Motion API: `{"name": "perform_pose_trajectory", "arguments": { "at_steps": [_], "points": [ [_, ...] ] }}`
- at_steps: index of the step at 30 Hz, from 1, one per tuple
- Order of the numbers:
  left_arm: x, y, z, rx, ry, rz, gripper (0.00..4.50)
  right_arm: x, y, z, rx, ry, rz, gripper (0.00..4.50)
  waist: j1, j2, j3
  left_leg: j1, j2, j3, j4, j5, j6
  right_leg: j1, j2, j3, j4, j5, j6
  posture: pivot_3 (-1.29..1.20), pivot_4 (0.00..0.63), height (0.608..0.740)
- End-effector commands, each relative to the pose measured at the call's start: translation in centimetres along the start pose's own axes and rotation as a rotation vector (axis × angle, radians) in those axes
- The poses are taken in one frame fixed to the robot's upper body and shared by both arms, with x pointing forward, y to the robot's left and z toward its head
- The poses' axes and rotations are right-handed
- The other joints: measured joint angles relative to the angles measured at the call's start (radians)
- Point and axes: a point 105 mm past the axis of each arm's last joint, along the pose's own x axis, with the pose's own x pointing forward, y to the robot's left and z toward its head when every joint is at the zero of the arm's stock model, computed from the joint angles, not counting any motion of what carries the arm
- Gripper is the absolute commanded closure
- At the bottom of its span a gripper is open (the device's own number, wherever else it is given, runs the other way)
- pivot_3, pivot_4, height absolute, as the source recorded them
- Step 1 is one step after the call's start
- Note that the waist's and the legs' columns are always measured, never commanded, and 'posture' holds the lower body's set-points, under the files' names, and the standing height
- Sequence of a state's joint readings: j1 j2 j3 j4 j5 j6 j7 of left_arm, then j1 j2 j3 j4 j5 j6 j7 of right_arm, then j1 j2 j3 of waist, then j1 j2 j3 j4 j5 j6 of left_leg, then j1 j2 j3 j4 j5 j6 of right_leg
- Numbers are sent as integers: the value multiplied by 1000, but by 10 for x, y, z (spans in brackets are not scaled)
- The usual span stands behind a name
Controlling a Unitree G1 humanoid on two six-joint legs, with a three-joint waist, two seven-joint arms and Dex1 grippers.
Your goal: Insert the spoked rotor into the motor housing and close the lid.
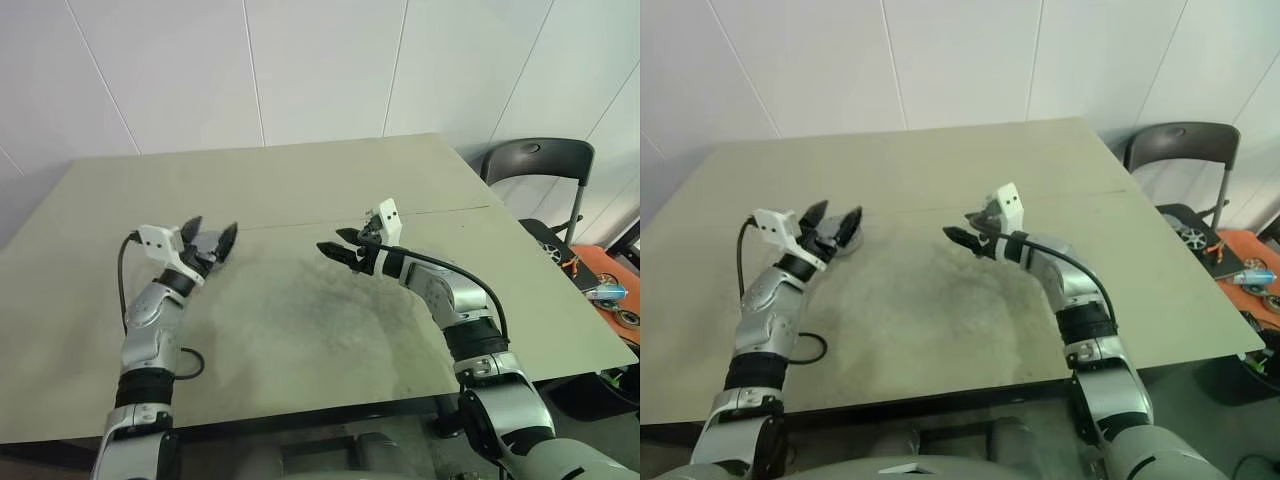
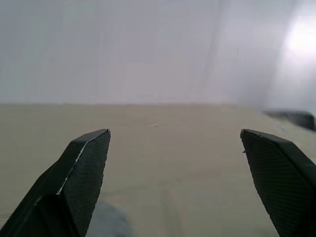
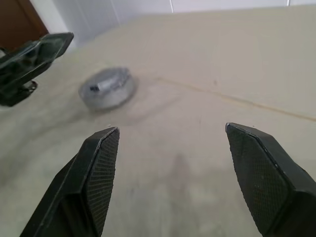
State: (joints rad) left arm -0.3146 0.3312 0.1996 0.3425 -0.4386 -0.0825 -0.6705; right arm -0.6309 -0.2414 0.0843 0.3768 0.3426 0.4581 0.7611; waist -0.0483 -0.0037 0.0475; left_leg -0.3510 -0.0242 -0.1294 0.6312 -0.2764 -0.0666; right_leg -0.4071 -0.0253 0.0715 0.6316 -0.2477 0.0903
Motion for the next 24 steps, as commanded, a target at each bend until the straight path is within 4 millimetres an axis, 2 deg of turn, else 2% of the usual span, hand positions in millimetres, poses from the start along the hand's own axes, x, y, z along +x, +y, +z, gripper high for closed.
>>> {"name": "perform_pose_trajectory", "arguments": {
  "at_steps": [1, 4, 8, 24],
  "points": [
    [-2, -18, 22, 72, -15, -163, 0, -3, 6, 9, -102, -8, 46, 59, 2, 0, 0, 0, 0, 0, 0, 0, 0, 0, 0, 0, 0, 0, 0, 0, 0, 740],
    [-10, -30, 23, 84, 28, -258, 0, -8, 2, 1, -148, 34, 52, 22, 3, 0, 0, 1, 0, 0, 1, 0, 0, 2, 0, 0, 0, 0, 0, 0, 0, 740],
    [-19, -33, 28, 96, 61, -295, 0, -16, -1, 5, -170, 17, 63, 22, 4, 1, 0, 2, 0, 0, 1, 0, 0, 3, 0, 0, -1, 0, 0, 0, 0, 740],
    [-20, -39, 28, 77, 102, -309, 0, -16, -7, 7, -216, 15, 51, 22, 4, 1, 1, 3, 0, 0, 1, 0, 0, 4, 0, 0, 0, 0, 0, 0, 0, 740]
  ]
}}
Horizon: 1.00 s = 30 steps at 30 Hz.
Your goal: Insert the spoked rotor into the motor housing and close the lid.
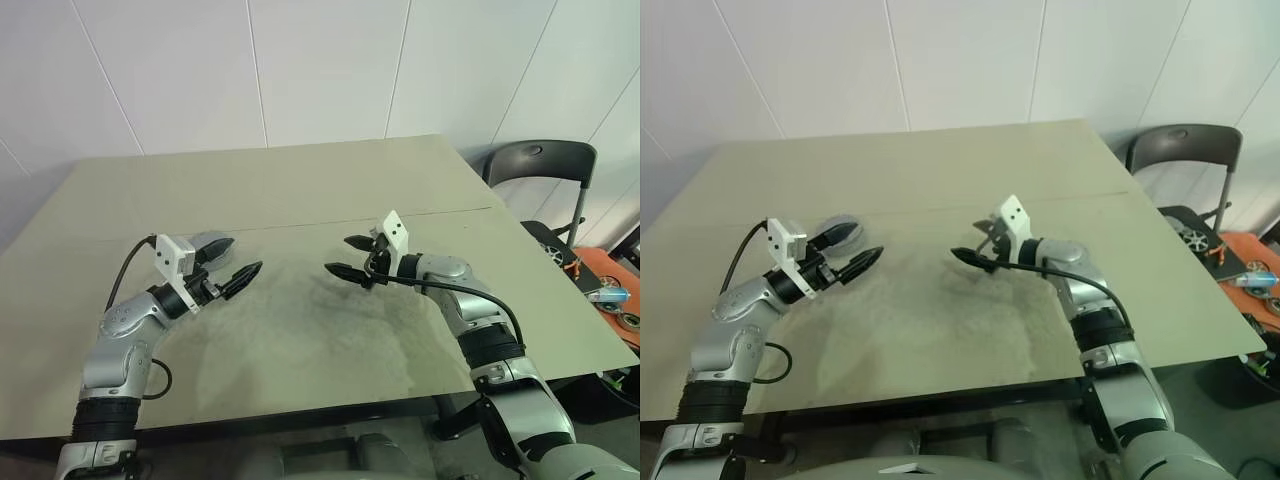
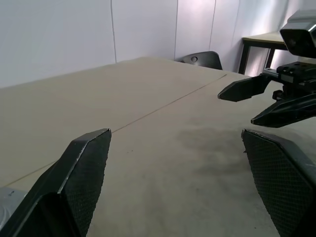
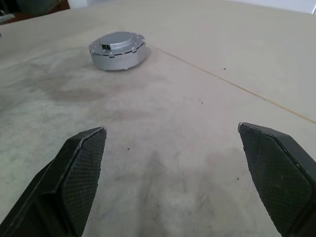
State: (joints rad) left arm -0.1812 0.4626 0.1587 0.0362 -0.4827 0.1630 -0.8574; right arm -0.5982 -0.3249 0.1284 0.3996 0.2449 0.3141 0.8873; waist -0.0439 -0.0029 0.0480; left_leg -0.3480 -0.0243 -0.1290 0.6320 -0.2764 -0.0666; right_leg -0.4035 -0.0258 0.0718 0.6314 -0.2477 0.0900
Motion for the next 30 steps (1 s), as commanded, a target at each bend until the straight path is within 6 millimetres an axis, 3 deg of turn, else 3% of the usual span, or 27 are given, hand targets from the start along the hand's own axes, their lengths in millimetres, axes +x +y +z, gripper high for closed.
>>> {"name": "perform_pose_trajectory", "arguments": {
  "at_steps": [1, 16, 30],
  "points": [
    [4, -2, 16, 50, -32, -12, 0, 0, -4, 20, -44, -56, -4, 22, 0, 0, 0, 0, 0, 0, 0, 0, 0, 0, 0, 0, 0, 0, 0, 0, 0, 740],
    [12, -8, 17, 53, -26, -25, 0, -2, -12, 21, -53, -50, -23, 22, 0, 0, 0, 0, 0, 0, 0, 0, 0, 0, 0, 0, 0, 0, 0, 0, 0, 740],
    [5, -9, 13, 66, -2, -13, 0, 0, -14, 20, -57, -48, -27, 22, 0, 0, 0, 0, 0, 0, 0, 0, 0, 0, 0, 0, 0, 0, 0, 0, 0, 740]
  ]
}}
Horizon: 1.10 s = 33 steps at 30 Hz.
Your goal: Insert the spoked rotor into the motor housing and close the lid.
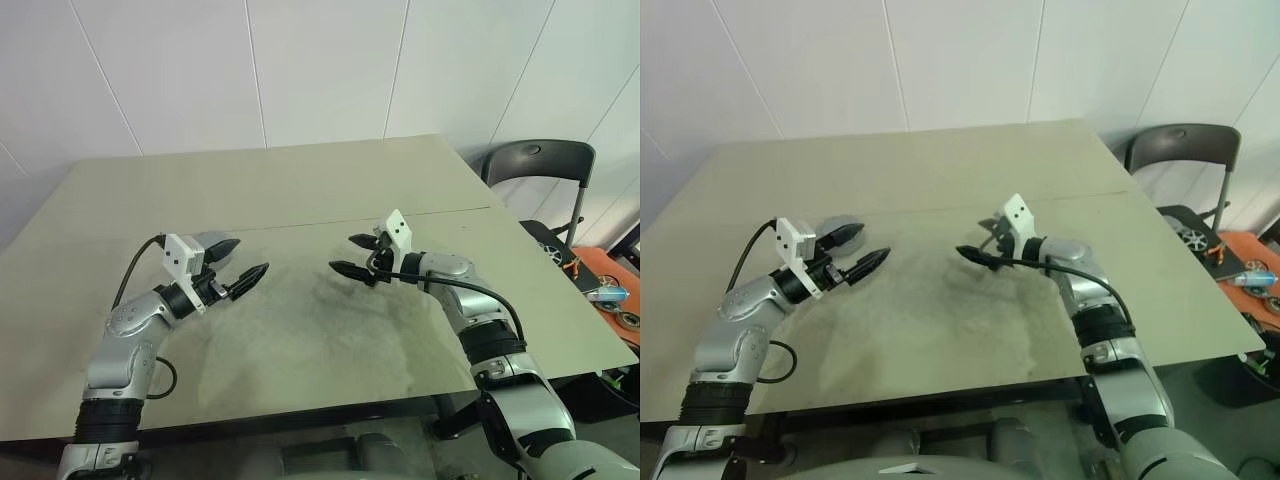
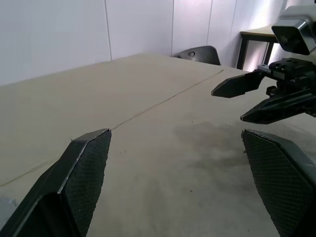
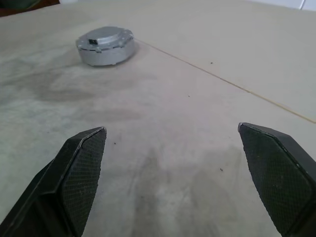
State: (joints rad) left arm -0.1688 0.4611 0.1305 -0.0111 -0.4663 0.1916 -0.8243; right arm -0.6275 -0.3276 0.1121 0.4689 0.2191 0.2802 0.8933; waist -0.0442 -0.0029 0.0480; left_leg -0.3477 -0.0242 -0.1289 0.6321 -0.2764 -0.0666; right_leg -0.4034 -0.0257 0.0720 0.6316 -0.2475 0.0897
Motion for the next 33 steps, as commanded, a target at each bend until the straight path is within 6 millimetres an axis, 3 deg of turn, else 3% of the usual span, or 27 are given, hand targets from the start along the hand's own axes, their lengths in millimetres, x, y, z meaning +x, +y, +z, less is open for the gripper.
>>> {"name": "perform_pose_trajectory", "arguments": {
  "at_steps": [1, 6, 17, 33],
  "points": [
    [0, 0, 15, 60, -27, -1, 0, 2, -4, 23, -53, -62, 1, 22, 0, 0, 0, 0, 0, 0, 0, 0, 0, 0, 0, 0, 0, 0, 0, 0, 0, 740],
    [-3, 5, 6, 76, 18, 26, 0, 5, -6, 25, -64, -64, 5, 22, -1, 0, 0, 1, 0, 0, 0, 0, 0, 0, 0, 0, 0, 0, 0, 0, 0, 740],
    [-8, 14, 6, 76, 7, 59, 0, 10, -2, 23, -64, -67, 19, 22, 0, 0, 0, 2, 0, 0, 0, 0, 0, 1, 0, 0, 0, 0, 0, 0, 0, 740],
    [-2, 4, 2, 85, 4, 42, 0, 7, 2, 18, -65, -58, 35, 22, 0, 0, 0, 8, 0, 0, -1, 0, 0, 8, 0, 0, 0, 0, 0, 0, 0, 740]
  ]
}}
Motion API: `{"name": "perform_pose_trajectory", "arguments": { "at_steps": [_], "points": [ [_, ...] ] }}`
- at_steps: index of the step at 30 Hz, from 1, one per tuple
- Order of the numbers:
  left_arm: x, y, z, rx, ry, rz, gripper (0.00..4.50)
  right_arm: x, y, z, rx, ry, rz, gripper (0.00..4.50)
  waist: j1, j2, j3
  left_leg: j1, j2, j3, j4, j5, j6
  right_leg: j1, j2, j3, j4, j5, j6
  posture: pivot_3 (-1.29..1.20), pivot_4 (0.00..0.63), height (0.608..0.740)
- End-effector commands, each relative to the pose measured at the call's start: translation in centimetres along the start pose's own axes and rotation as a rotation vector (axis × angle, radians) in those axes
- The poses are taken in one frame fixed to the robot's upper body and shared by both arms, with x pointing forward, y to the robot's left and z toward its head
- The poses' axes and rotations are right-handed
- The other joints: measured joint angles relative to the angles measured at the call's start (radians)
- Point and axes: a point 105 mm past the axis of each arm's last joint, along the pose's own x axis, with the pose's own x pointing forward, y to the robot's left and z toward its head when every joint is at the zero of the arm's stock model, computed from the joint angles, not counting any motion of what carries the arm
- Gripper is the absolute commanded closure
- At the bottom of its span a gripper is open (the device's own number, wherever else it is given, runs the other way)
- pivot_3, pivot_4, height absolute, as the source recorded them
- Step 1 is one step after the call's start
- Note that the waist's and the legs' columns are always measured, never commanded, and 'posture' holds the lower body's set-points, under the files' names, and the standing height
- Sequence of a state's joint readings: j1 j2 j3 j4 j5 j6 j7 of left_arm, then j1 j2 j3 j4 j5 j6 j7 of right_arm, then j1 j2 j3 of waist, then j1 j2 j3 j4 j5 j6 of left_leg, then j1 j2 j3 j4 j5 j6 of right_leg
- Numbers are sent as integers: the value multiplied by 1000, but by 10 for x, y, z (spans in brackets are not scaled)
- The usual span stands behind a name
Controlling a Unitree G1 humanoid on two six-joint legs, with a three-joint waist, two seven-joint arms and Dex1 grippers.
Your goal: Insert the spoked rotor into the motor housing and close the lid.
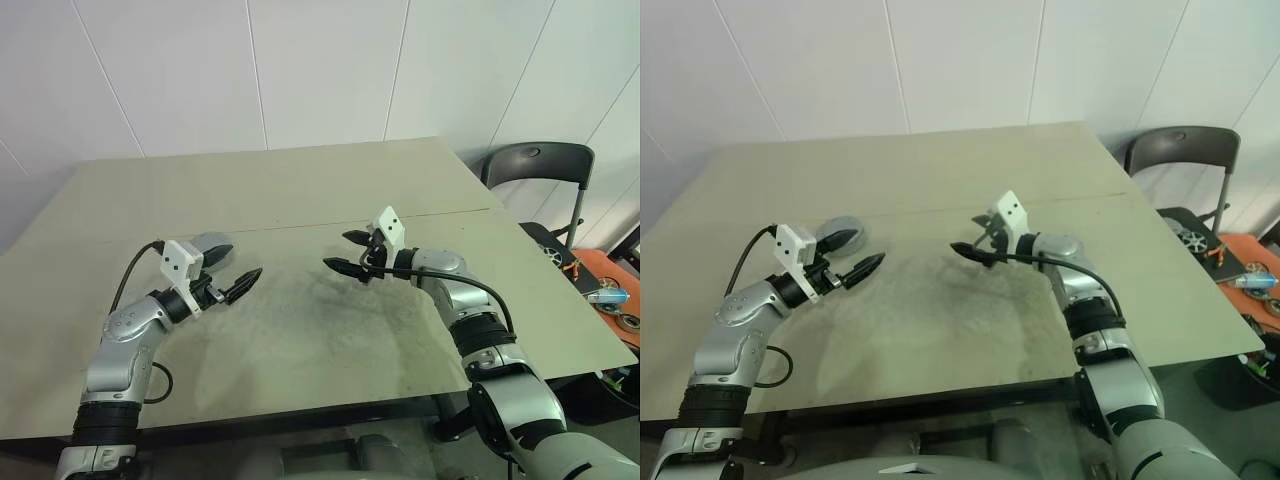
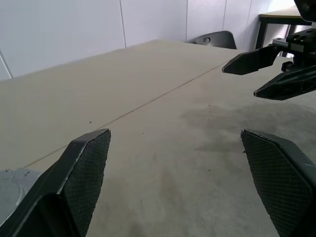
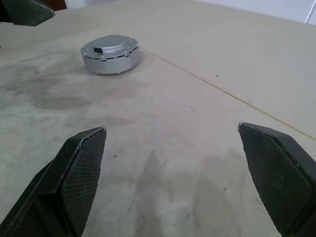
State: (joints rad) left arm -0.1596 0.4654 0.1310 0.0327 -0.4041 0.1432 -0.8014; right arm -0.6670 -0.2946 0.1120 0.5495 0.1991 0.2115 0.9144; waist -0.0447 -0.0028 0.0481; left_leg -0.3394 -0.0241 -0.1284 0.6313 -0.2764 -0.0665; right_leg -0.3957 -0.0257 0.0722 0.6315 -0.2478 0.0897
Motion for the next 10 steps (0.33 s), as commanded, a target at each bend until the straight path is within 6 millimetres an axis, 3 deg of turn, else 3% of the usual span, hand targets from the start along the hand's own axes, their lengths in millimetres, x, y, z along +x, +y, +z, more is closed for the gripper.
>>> {"name": "perform_pose_trajectory", "arguments": {
  "at_steps": [1, 10],
  "points": [
    [2, -5, 13, 38, -42, -11, 0, -4, 0, 15, -44, -35, 9, 22, 0, 0, 0, 0, 0, 0, 0, 0, 0, 0, 0, 0, 0, 0, 0, 0, 0, 740],
    [-2, -6, 11, 37, -42, 0, 0, 0, 1, 16, -46, -31, 20, 22, 0, 0, 0, 0, 0, 0, 0, 0, 0, 0, 0, 0, 0, 0, 0, 0, 0, 740]
  ]
}}
